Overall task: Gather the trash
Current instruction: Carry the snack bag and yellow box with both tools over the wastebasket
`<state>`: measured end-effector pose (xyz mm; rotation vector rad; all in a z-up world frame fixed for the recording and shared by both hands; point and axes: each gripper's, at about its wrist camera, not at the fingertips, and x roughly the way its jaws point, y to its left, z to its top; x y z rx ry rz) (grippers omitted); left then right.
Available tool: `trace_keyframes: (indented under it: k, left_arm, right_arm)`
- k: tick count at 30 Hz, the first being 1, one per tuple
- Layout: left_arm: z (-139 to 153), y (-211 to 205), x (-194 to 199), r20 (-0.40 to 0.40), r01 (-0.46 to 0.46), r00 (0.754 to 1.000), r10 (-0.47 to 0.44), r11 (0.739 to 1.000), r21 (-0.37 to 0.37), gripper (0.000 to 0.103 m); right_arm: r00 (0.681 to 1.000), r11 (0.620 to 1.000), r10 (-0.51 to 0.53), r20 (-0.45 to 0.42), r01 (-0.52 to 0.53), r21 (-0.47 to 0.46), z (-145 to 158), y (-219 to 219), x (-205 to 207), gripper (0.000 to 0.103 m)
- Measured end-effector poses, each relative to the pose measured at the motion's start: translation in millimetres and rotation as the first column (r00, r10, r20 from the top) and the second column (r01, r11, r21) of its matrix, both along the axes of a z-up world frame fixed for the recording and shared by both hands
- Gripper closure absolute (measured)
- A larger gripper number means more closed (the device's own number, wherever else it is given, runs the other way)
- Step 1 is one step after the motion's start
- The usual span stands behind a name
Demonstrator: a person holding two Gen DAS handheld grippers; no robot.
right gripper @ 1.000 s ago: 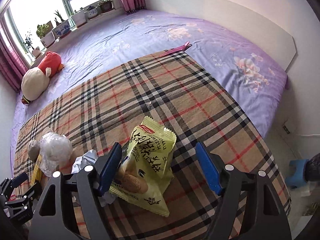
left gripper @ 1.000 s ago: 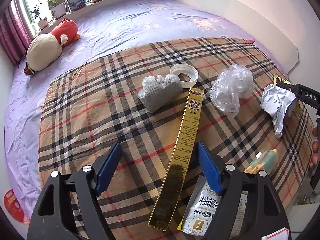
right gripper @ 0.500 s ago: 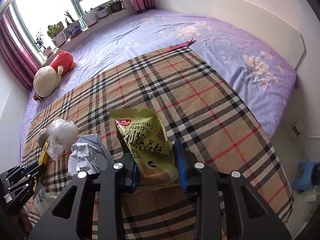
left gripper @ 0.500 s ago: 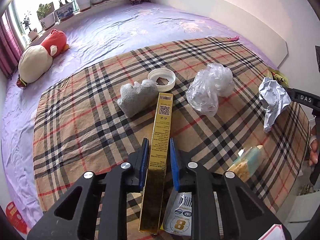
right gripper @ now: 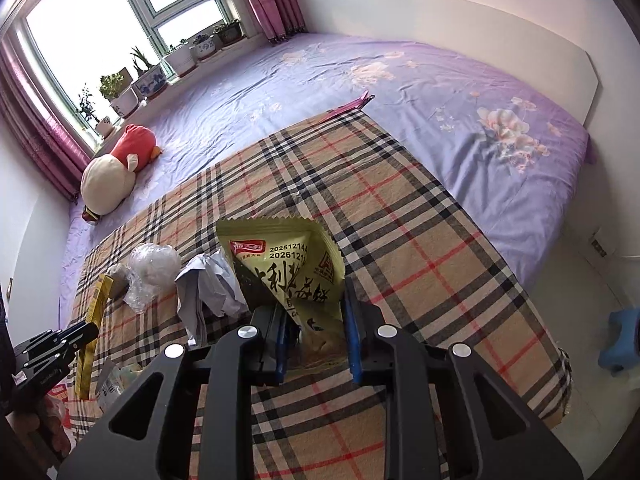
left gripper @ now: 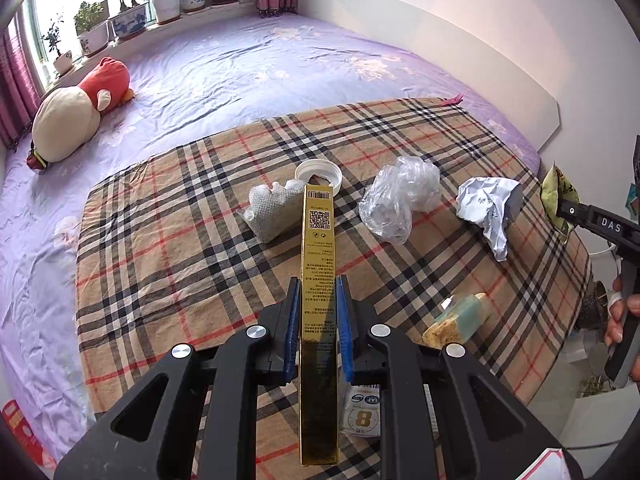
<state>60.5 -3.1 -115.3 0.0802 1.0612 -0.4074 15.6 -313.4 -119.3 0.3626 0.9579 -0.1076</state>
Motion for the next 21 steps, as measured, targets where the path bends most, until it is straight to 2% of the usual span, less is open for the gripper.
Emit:
trace_keyframes:
  k: [9, 13, 17, 21]
  left_arm:
    - [19.1, -27.6, -15.0, 0.016, 0.098, 0.995, -0.098, 0.995, -0.006, 0.085]
    - [30.7, -51.4, -27.0, 0.028, 0.164, 0.986, -0.163, 0.986, -0.02, 0.085]
    - [42.8, -81.8, -44.1, 0.035, 0.25, 0.968, -0.249, 0.968, -0.033, 0.085]
    - [50.5, -122.9, -67.1, 0.041, 0.36, 0.933, -0.358, 0.932, -0.042, 0.085]
  right_arm:
    - [0.998, 0.998, -0.019, 0.054, 0.016, 0.056, 19.6, -7.5, -39.2, 0.078]
    - [0.995, 0.993, -0.05, 0.081, 0.041, 0.115, 28.0, -19.1, -64.7, 0.078]
    - [0.991, 0.988, -0.086, 0.101, 0.072, 0.136, 34.3, -33.3, -93.9, 0.078]
    - [0.986, 0.982, -0.139, 0.096, 0.125, 0.14, 34.4, -52.4, -127.4, 0.078]
